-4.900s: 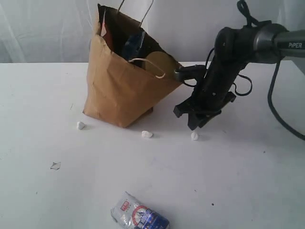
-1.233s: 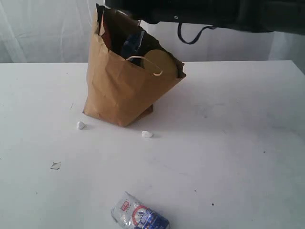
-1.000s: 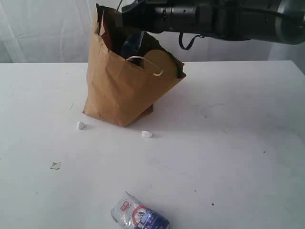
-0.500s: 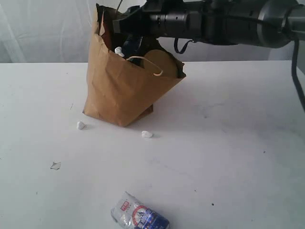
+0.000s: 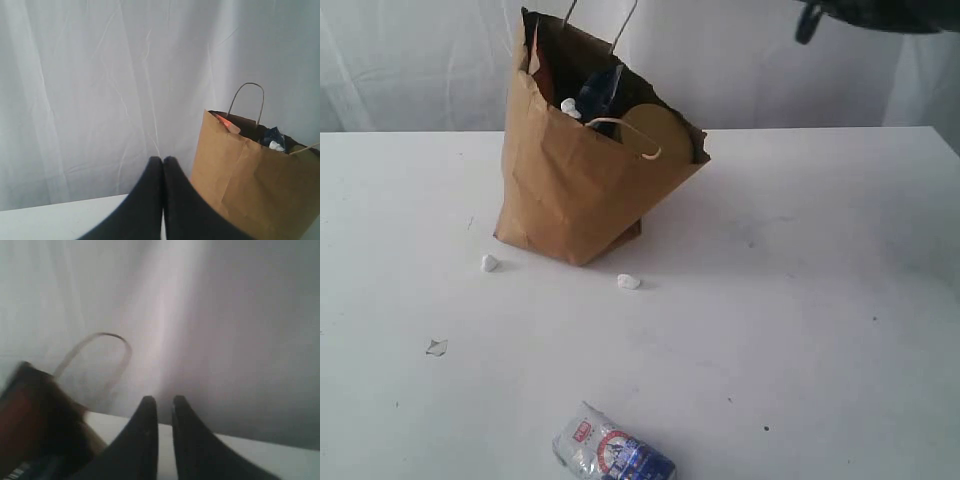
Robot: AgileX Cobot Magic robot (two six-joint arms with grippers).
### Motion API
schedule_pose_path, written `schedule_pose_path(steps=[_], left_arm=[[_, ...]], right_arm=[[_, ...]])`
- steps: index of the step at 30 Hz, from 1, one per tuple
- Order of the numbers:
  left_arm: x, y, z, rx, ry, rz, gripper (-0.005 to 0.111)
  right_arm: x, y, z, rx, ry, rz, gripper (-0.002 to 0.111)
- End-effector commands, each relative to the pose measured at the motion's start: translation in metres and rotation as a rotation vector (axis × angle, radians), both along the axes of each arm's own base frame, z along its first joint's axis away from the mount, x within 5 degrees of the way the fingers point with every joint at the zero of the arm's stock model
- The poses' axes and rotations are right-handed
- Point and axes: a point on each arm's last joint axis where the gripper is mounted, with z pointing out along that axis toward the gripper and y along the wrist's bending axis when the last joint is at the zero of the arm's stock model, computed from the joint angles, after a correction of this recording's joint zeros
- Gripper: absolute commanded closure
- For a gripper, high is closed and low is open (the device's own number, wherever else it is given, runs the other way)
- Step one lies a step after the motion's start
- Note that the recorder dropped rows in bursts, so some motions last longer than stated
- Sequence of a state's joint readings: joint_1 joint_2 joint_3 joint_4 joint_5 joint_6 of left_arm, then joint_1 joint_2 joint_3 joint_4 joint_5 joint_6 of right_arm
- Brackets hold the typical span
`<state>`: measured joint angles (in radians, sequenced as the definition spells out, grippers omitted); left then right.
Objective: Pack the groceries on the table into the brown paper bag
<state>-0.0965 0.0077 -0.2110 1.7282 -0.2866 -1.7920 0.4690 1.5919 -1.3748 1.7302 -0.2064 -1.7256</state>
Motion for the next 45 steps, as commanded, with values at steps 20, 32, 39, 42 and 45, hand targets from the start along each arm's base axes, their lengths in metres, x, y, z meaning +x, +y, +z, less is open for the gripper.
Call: schedule_pose_path(steps=[20,32,39,42,45], left_arm=[[0.039,0.02,0.015,-0.31,0.229,0.211,0.107],[0.181,0.044,-0.01,0.513,0.846,0.69,0.107],[0.161,-0.001,-0.058,0.402,1.832,-0.067,0.107],[0.176,-0.035,-0.045,0.171,1.594,-0.393,0.107],[0.201,-0.048,-0.037,0.04,1.311,-0.45,0.107]], right_arm=[[-0.118,0.003,-0.151,0.201,0.816,0.598,0.108],[-0.101,0.024,-0.143,0.174,0.895,0.815,0.108],[-0.11,0.026,-0.14,0.181,0.937,0.898,0.108],[-0.108,0.025,-0.141,0.157,0.907,0.894,0.108],[-0.106,0.025,-0.142,0.134,0.883,0.885,0.108]])
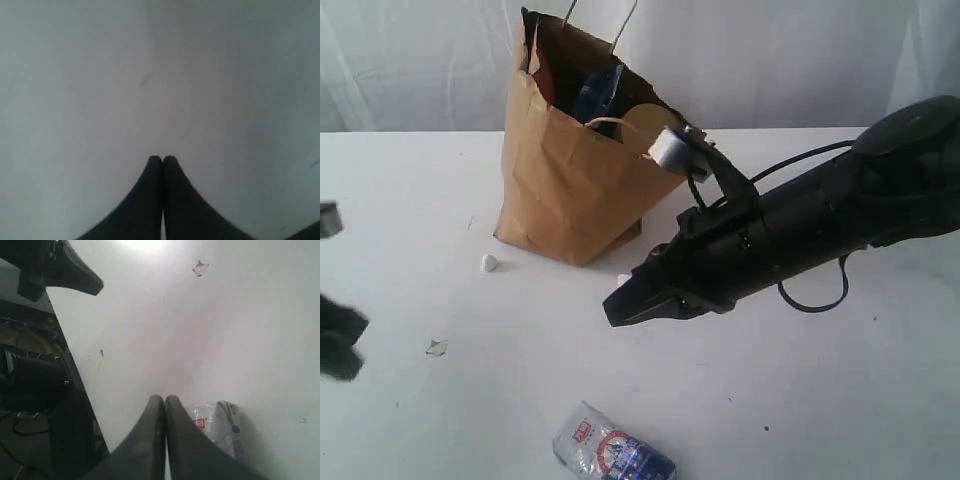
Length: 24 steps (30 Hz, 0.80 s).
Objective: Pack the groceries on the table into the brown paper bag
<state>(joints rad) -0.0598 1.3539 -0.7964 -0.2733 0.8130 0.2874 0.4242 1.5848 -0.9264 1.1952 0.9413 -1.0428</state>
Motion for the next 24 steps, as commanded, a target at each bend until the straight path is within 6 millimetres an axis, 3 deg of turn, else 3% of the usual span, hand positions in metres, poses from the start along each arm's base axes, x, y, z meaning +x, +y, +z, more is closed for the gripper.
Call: schedule_pose_path(steps=[1,5,9,11,15,18,24], left_arm=[[0.035,-0.023,0.017,-0.284,-0.372,0.011,0.107],[0.064,-0.024,0.019,-0.29,-0.63,-0.04,0.1],[0.089,-0.038,0.012,-0.374,-0.726,-0.134,0.063],[0.11,-0.052,-0.001,-0.404,-0.759,-0.155,0.045],[0.128,-0.059,-0.035,-0.327,-0.698,-0.276,0.044],[0.143,-0.052,-0.058,-0.219,-0.7,-0.224,0.046],[0.16,-0.061,-0.071,-0.314,-0.673,-0.248,0.047]], right_arm=[[0.004,-0.002,0.001,-0.014,-0.054,-0.005,0.108],[0.002,-0.002,0.002,-0.007,-0.041,0.011,0.108],[0.0,-0.002,0.002,0.0,-0.028,0.026,0.108],[0.0,-0.002,0.002,0.0,-0.028,0.026,0.108],[-0.002,-0.001,0.003,0.005,0.009,0.02,0.108],[-0.005,-0.001,0.004,0.014,0.077,0.017,0.108],[-0.008,-0.001,0.005,0.024,0.108,0.042,0.108]])
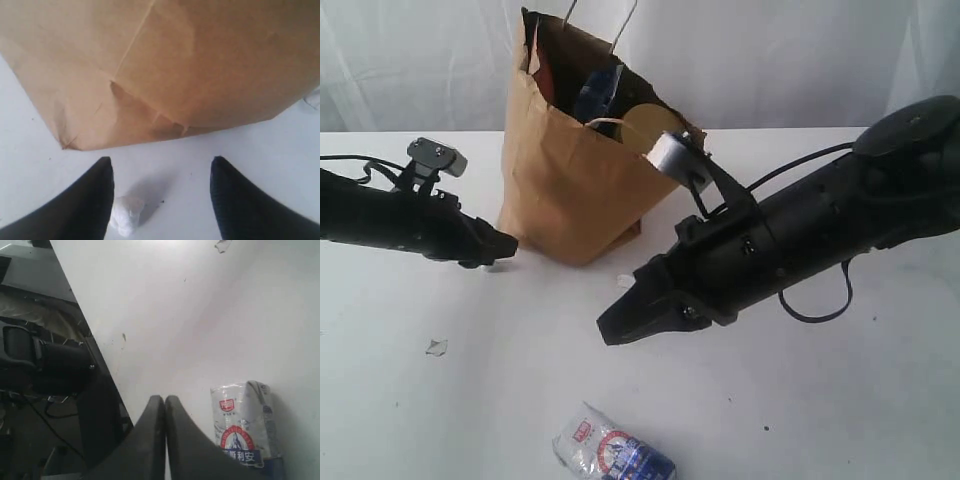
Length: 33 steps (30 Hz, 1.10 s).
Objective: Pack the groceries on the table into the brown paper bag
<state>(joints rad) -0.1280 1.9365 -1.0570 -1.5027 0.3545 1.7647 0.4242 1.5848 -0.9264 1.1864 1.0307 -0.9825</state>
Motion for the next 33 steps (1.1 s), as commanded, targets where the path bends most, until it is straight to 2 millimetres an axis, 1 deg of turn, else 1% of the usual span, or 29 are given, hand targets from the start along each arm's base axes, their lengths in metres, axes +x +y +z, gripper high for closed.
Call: schedule_pose_path(steps=[1,4,8,9,10,13,15,16,17,19,21,24,26,29,31,33], left_arm=[[0.006,-0.004,-0.001,-0.04,0.003,-0.005,0.047],[0.007,-0.004,-0.014,-0.028,0.033,-0.003,0.047],[0.008,-0.004,-0.023,-0.018,0.05,-0.008,0.049],[0.008,-0.004,-0.023,-0.019,0.047,-0.009,0.053],[0.008,-0.004,-0.023,-0.019,0.047,-0.009,0.06],[0.008,-0.004,-0.022,-0.019,0.046,-0.009,0.086],[0.007,-0.004,-0.02,-0.013,0.051,-0.015,0.101],[0.006,-0.003,-0.017,-0.009,0.057,-0.018,0.107],[0.005,-0.003,-0.014,-0.009,0.069,-0.014,0.107],[0.001,-0.002,-0.001,0.0,0.075,-0.015,0.107],[-0.004,0.001,0.018,0.021,0.062,-0.017,0.107],[-0.011,0.005,0.04,0.061,0.033,-0.042,0.107],[-0.013,0.005,0.046,0.075,0.014,-0.054,0.107],[-0.019,0.001,0.054,0.02,0.047,-0.082,0.107],[-0.027,-0.003,0.064,-0.031,0.072,-0.119,0.107],[-0.036,-0.006,0.08,-0.08,0.08,-0.151,0.107]], right_arm=[[0.0,-0.001,0.003,0.006,0.019,-0.003,0.108],[-0.001,-0.001,0.003,0.006,0.022,-0.002,0.108],[-0.001,-0.001,0.003,0.007,0.024,0.0,0.108],[-0.001,-0.001,0.003,0.007,0.024,0.0,0.108],[-0.001,-0.001,0.003,0.008,0.026,0.002,0.108],[-0.001,-0.001,0.003,0.008,0.027,0.004,0.108],[-0.002,-0.001,0.003,0.009,0.028,0.006,0.108],[-0.002,-0.001,0.004,0.011,0.031,0.01,0.108],[-0.002,-0.001,0.004,0.011,0.032,0.012,0.108],[-0.003,-0.001,0.004,0.013,0.036,0.017,0.108],[-0.003,-0.001,0.004,0.013,0.036,0.017,0.108],[-0.003,-0.001,0.004,0.011,0.031,0.019,0.108],[-0.003,-0.002,0.003,0.003,0.026,0.022,0.108],[-0.002,-0.002,0.003,0.0,0.023,0.02,0.108],[-0.002,-0.002,0.002,-0.002,0.022,0.022,0.108],[-0.002,-0.002,0.002,-0.003,0.021,0.023,0.108]])
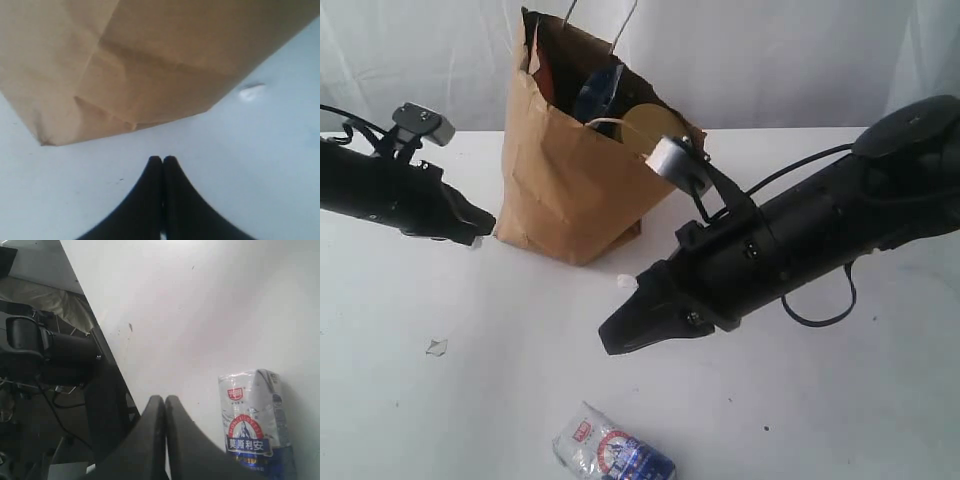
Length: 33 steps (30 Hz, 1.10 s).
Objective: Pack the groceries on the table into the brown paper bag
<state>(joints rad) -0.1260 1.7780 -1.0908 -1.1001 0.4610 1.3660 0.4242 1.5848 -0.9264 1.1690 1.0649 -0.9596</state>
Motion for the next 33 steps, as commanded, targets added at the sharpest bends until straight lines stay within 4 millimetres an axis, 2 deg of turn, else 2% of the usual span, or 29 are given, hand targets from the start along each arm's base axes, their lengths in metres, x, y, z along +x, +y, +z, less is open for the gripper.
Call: schedule_pose_path(steps=[1,4,10,13,16,19,24,27,31,32,33], left_arm=[[-0.019,-0.007,0.036,-0.119,0.032,-0.076,0.107],[-0.026,-0.01,0.079,-0.198,-0.066,-0.108,0.107],[-0.026,-0.014,0.189,-0.439,-0.46,-0.085,0.107],[-0.01,-0.017,0.218,-0.582,-0.651,-0.071,0.107],[0.013,-0.029,0.216,-0.544,-0.718,-0.125,0.107],[0.035,-0.044,0.201,-0.578,-0.689,-0.198,0.107],[0.064,-0.051,0.173,-0.562,-0.669,-0.214,0.104],[0.072,-0.056,0.155,-0.587,-0.641,-0.275,0.088],[0.078,-0.062,0.137,-0.61,-0.596,-0.311,0.054],[0.079,-0.062,0.135,-0.609,-0.591,-0.309,0.042],[0.079,-0.062,0.135,-0.609,-0.591,-0.309,0.037]], right_arm=[[0.001,-0.002,0.002,0.002,-0.01,0.0,0.108],[0.001,-0.002,0.001,-0.01,-0.016,0.008,0.108],[0.0,-0.004,0.0,-0.035,-0.027,0.025,0.108],[0.0,-0.004,-0.001,-0.036,-0.025,0.026,0.108],[-0.001,-0.004,-0.001,-0.035,-0.024,0.027,0.108],[-0.001,-0.004,-0.001,-0.035,-0.023,0.028,0.108],[-0.001,-0.004,-0.001,-0.036,-0.012,0.023,0.108],[-0.001,-0.004,-0.001,-0.038,0.001,0.013,0.108],[-0.001,-0.004,-0.001,-0.038,0.001,0.013,0.108],[-0.001,-0.004,-0.001,-0.038,0.001,0.013,0.108],[-0.001,-0.004,-0.001,-0.038,0.001,0.013,0.108]])
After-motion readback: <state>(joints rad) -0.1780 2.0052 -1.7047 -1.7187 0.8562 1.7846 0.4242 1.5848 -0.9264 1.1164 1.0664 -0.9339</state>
